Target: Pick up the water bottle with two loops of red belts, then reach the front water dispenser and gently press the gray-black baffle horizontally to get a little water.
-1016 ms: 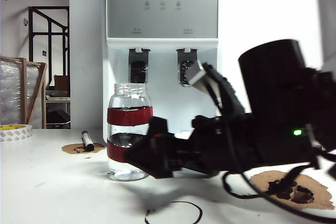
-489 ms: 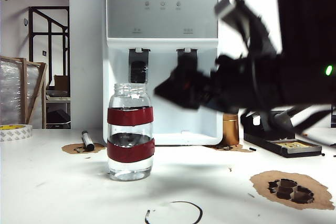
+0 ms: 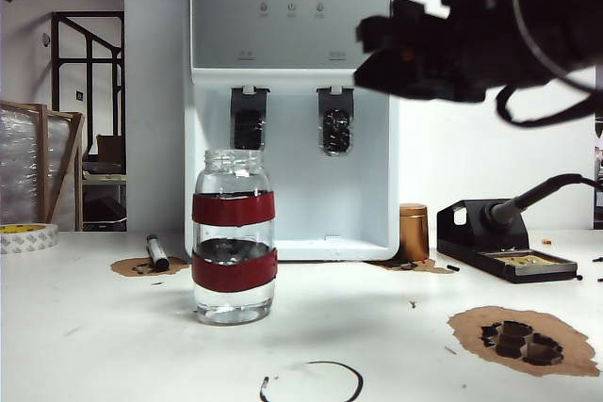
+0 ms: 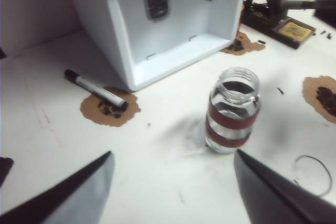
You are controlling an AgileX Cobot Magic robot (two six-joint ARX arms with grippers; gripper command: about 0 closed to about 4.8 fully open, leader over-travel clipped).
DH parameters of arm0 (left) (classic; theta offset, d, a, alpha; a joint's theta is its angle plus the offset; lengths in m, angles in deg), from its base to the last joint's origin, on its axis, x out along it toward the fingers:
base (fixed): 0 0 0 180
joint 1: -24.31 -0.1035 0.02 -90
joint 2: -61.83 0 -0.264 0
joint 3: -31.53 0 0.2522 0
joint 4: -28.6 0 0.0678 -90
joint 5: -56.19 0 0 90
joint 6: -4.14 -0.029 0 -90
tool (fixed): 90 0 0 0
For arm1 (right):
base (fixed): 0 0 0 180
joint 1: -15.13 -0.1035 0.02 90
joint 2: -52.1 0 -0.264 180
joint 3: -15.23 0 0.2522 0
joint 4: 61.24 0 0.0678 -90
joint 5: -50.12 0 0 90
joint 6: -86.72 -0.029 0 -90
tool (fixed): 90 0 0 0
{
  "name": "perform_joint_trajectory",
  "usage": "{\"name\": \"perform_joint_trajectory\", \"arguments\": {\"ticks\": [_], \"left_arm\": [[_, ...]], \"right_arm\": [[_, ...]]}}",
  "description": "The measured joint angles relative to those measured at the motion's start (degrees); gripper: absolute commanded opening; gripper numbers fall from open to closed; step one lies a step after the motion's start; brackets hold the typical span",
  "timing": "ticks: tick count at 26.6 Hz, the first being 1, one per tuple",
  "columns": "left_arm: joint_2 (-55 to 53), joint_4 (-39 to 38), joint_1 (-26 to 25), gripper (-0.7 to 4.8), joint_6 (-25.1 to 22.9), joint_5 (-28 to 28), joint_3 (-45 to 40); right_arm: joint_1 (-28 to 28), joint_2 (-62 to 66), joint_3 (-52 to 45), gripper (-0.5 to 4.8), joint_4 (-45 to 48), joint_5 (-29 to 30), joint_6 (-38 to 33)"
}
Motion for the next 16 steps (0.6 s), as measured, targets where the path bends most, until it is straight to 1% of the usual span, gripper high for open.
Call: {"name": "perform_joint_trajectory", "arguments": {"ticks": [1, 3, 5, 7, 8, 10, 11, 13, 14, 16], "left_arm": [[0.0, 0.3, 0.0, 3.68, 0.0, 0.3, 0.0], [0.0, 1.1, 0.0, 3.68, 0.0, 1.2, 0.0], [0.0, 1.4, 0.0, 3.68, 0.0, 4.3, 0.0], [0.0, 1.4, 0.0, 3.62, 0.0, 6.1, 0.0], [0.0, 1.4, 0.0, 3.5, 0.0, 6.9, 0.0], [0.0, 1.4, 0.0, 2.57, 0.0, 8.9, 0.0], [0.0, 1.4, 0.0, 1.65, -0.1, 9.5, 0.0], [0.0, 1.4, 0.0, 0.45, -0.1, 10.5, 0.0], [0.1, 1.4, 0.0, 0.19, -0.1, 10.9, 0.0], [0.3, 1.4, 0.0, 0.16, -0.2, 11.2, 0.0]], "right_arm": [[0.0, -1.6, 0.0, 0.27, -1.7, -0.5, 0.7], [0.0, -5.0, 0.0, 0.25, -5.2, -2.8, 2.1], [0.0, -11.1, 0.0, 0.25, -12.7, -8.1, 2.5], [0.0, -15.1, 0.0, 0.25, -16.7, -10.1, 2.5], [0.0, -16.4, 0.0, 0.25, -17.9, -10.3, 2.5], [0.0, -20.7, 0.0, 0.2, -21.0, -10.8, 2.7], [0.0, -22.0, 0.0, 0.19, -21.9, -11.3, 2.9], [0.0, -26.1, 0.0, 0.01, -25.5, -12.8, 3.1], [0.0, -28.1, 0.0, -0.01, -27.7, -13.1, 3.2], [0.0, -32.9, 0.0, -0.01, -32.2, -13.7, 3.3]]}}
